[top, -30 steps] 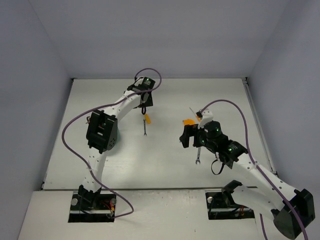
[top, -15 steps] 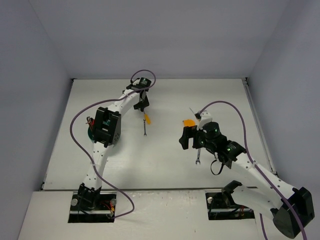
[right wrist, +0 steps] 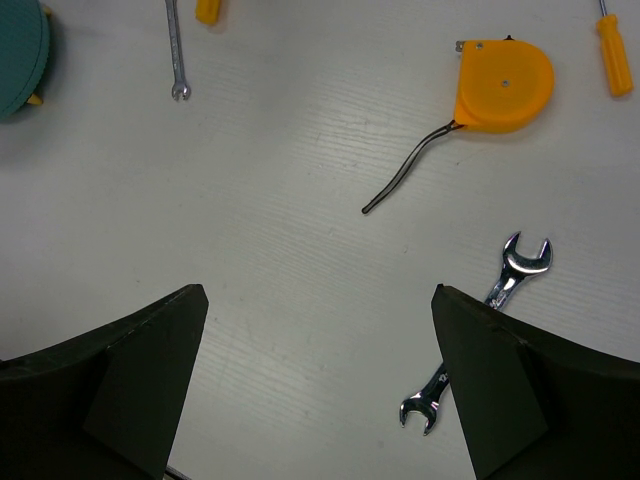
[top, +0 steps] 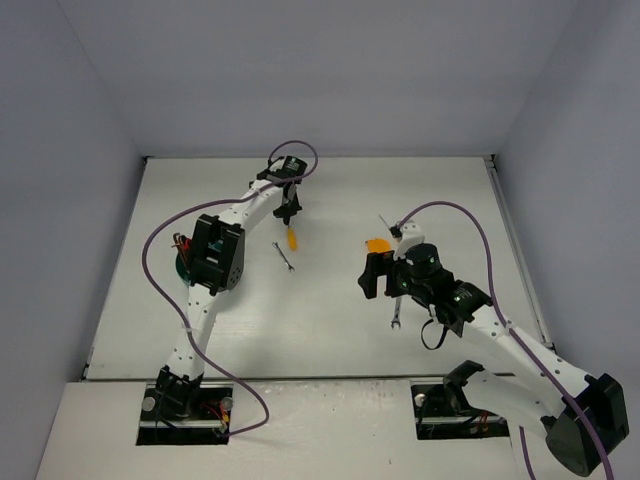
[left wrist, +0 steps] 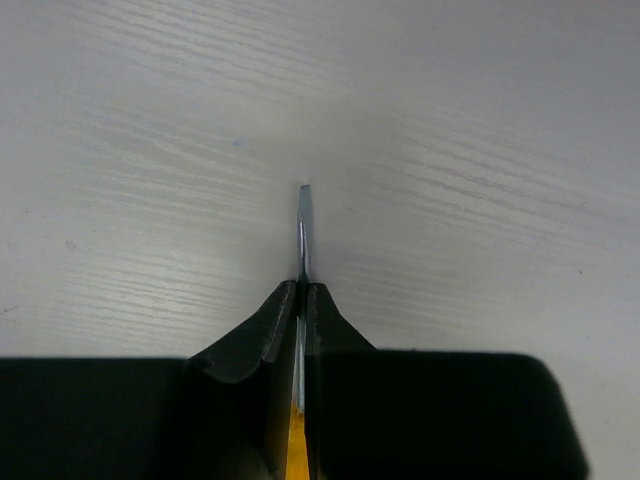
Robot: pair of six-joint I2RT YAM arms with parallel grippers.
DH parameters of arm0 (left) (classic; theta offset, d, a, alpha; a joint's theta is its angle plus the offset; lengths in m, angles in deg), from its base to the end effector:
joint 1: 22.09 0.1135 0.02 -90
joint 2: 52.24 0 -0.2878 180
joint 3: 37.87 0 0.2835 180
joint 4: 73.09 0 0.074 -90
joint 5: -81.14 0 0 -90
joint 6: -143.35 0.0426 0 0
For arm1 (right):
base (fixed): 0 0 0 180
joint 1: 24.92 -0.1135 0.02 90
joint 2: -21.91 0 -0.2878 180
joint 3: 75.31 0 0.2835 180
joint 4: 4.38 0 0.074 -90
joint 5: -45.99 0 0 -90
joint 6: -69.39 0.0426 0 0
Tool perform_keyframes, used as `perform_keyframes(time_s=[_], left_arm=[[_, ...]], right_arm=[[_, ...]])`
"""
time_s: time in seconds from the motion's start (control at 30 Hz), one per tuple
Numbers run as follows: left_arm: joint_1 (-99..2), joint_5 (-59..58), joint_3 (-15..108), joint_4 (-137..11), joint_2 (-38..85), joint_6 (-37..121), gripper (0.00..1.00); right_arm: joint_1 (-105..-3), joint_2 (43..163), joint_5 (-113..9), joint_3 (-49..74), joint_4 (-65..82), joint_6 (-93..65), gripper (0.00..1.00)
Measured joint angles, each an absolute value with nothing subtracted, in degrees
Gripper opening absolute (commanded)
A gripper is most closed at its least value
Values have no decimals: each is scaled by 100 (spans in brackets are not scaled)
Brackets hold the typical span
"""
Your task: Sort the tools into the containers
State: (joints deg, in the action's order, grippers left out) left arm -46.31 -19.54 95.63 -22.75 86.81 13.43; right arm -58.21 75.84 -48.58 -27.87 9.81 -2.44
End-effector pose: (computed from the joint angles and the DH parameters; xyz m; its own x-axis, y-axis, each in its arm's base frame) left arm 0.5363 -0.2326 0.1788 -0.7770 -0.3420 -0.5286 -0.2481 0.9380 -0.2422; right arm 0.1998 0.1352 0.2730 -0.4705 0.0629 -0.8801 -0.4870 0.8133 0.3185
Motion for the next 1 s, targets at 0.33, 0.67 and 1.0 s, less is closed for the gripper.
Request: perform_keyframes(time_s=[0.33,0.67,1.0], left_arm=[[-5014,-1363,8459,-3360,7478,2814,0],[-4855,-327,7137,-4770,4518,5089,0],[-3244,891,4489,-5368,3174,6839,0]], right_arm=[[-5821,7580,-4858,-2787,981,-248,93],[-5821,7580,-4858,-2787,981,-257,93],[-5821,7545,-4858,-2798,979,-259,92]])
